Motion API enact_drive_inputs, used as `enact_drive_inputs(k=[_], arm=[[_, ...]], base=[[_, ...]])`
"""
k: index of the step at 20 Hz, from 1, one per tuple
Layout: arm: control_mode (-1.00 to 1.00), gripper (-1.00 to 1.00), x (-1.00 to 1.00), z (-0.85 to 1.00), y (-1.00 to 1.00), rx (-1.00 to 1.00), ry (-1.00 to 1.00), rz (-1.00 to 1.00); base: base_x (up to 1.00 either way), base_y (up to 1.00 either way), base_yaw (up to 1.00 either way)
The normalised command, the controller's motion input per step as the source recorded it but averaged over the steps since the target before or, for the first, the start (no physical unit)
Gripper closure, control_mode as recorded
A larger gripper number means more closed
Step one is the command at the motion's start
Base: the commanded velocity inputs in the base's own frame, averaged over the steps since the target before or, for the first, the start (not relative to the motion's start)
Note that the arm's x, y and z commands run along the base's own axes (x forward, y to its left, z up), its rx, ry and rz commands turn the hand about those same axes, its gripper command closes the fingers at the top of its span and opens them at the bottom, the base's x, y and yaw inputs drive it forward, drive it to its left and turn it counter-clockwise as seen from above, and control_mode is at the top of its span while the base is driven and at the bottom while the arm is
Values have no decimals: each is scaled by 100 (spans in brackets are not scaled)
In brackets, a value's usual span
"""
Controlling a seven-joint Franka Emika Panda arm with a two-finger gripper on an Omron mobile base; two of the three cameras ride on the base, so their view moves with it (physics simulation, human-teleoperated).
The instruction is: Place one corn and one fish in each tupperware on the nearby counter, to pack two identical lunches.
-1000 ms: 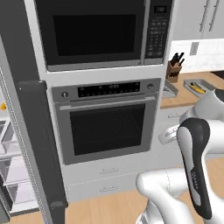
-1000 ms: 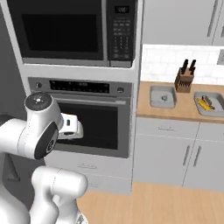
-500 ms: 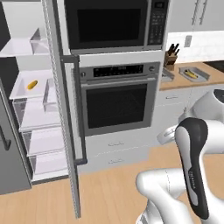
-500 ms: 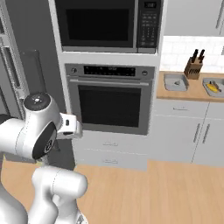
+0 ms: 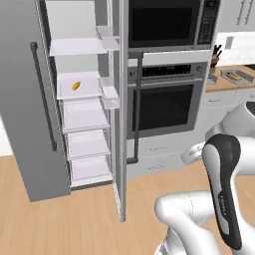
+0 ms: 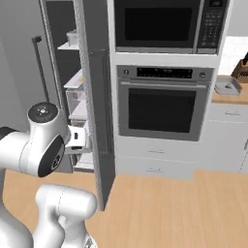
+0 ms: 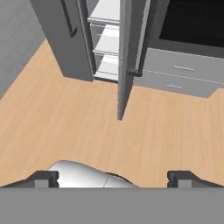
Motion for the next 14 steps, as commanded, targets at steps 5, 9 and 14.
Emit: enact_drive_inputs(k=[5, 9, 14], arm=[[100, -100, 0, 0, 0, 0, 0, 0], [100, -100, 0, 0, 0, 0, 0, 0], [100, -100, 0, 0, 0, 0, 0, 0]], base=[[35, 100, -4], [67, 100, -13], [82, 97, -18]])
